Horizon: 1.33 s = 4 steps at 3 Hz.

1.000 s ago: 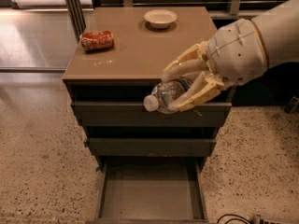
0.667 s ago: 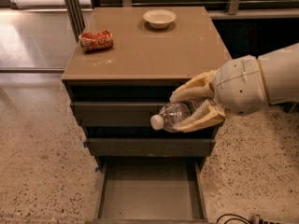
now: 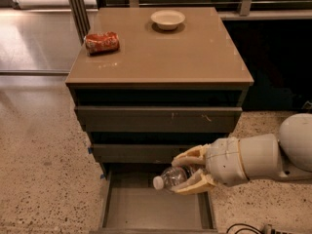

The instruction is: Place water bottle into bottom drawer

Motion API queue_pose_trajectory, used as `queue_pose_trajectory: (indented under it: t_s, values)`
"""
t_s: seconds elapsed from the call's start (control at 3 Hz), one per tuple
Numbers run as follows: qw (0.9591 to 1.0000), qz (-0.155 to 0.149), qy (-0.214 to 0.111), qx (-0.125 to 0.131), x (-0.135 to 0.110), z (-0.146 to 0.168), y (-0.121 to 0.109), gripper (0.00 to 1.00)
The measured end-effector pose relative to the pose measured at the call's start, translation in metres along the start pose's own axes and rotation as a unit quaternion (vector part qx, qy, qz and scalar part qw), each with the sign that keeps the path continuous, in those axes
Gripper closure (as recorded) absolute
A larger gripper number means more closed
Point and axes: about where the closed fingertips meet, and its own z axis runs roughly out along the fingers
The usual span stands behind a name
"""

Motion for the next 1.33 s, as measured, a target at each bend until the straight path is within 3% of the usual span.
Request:
queue_pose_trajectory:
  t_s: [0.33,0.67,1.0,1.33]
  values:
    - [0.9997,0.017,0.002,-0.015,0.015,0.013,0.018,1.0]
    - [0.9997,0.017,0.002,-0.015,0.015,0.013,0.018,1.0]
    - [0.9995,0.029,0.012,-0.011,0.036,0.032,0.023,1.0]
    - [0.9982,0.04,0.045,-0.008,0.09,0.077,0.029,1.0]
